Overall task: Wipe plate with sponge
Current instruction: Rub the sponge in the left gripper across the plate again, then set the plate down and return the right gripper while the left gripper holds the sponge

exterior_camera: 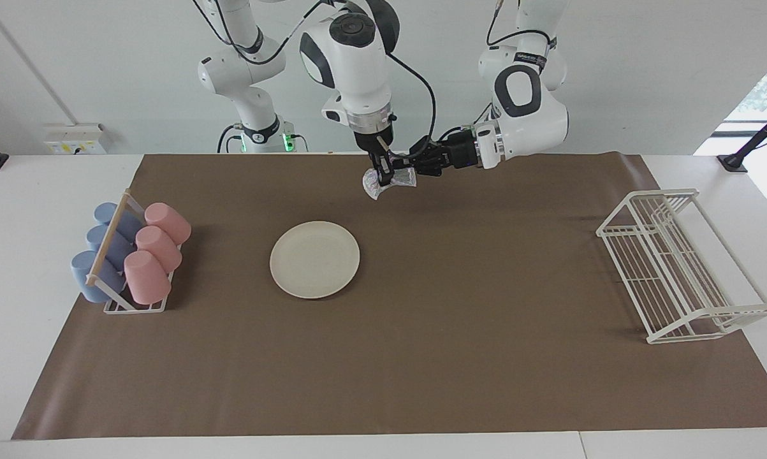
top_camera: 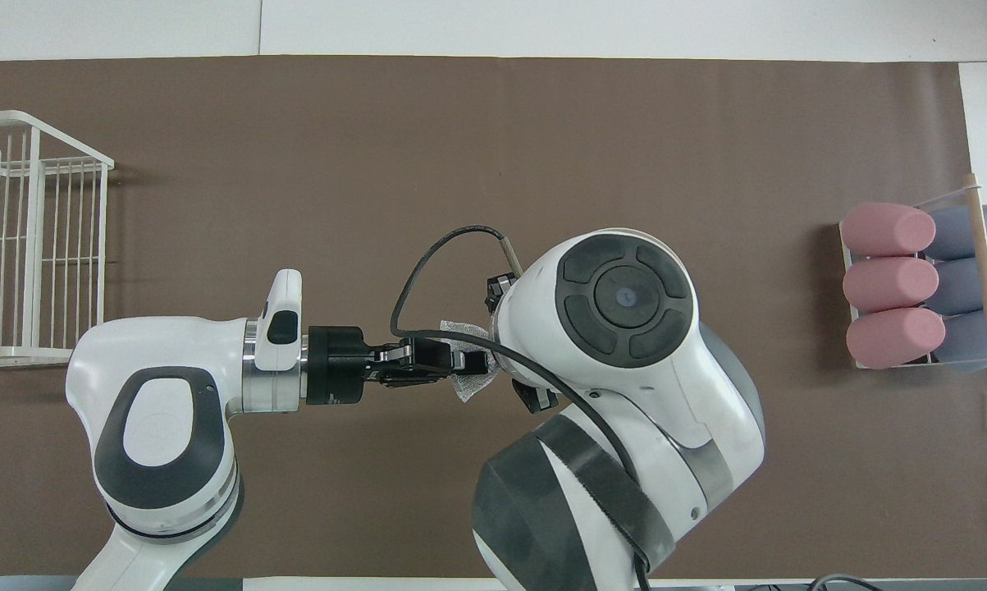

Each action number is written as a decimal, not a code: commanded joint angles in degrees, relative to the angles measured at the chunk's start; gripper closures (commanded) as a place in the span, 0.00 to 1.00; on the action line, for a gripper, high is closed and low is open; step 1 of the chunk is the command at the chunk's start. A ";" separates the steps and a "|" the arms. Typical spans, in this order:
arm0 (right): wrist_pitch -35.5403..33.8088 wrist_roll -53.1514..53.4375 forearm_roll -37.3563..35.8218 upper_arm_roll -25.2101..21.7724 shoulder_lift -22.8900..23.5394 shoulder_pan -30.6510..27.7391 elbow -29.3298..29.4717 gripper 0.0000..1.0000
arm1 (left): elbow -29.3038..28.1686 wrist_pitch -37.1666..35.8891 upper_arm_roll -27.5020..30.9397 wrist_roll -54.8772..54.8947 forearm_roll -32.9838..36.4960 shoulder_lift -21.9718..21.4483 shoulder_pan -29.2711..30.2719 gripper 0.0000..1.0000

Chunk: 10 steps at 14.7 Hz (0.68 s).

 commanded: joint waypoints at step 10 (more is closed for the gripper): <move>-16.90 -64.09 -0.83 -0.28 -11.19 -26.40 -3.63 0.00 | -2.35 8.44 1.05 -1.69 3.85 -0.25 1.95 1.00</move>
